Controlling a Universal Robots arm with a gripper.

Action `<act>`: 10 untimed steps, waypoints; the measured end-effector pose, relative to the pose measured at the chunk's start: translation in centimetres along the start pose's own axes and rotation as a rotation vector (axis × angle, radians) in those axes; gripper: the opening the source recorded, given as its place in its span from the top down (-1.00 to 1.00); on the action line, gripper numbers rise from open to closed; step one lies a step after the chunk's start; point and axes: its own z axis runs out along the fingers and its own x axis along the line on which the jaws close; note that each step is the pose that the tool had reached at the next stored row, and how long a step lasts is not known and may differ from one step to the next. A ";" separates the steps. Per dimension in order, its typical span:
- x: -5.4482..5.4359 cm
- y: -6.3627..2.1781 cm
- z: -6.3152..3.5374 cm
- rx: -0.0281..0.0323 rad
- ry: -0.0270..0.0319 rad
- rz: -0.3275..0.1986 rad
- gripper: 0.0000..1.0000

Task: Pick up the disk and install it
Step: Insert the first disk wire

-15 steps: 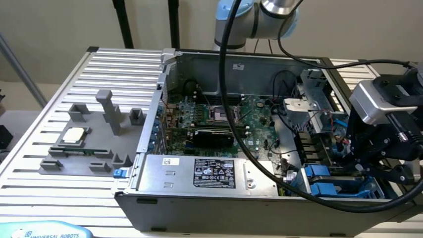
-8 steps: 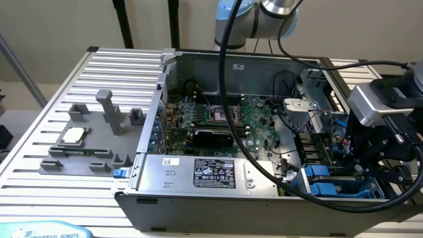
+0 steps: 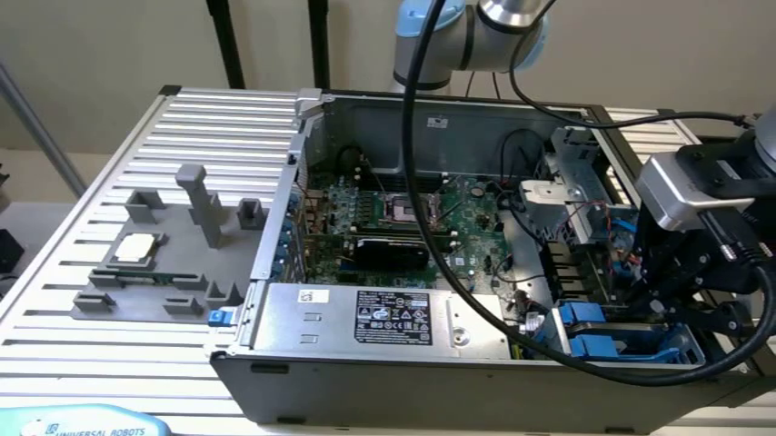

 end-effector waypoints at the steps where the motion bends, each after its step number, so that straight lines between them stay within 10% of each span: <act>1: 0.0 -0.01 0.01 0.0004 0.0002 0.000 0.66; 10: 0.0 -0.09 0.02 0.0001 0.0102 0.001 0.66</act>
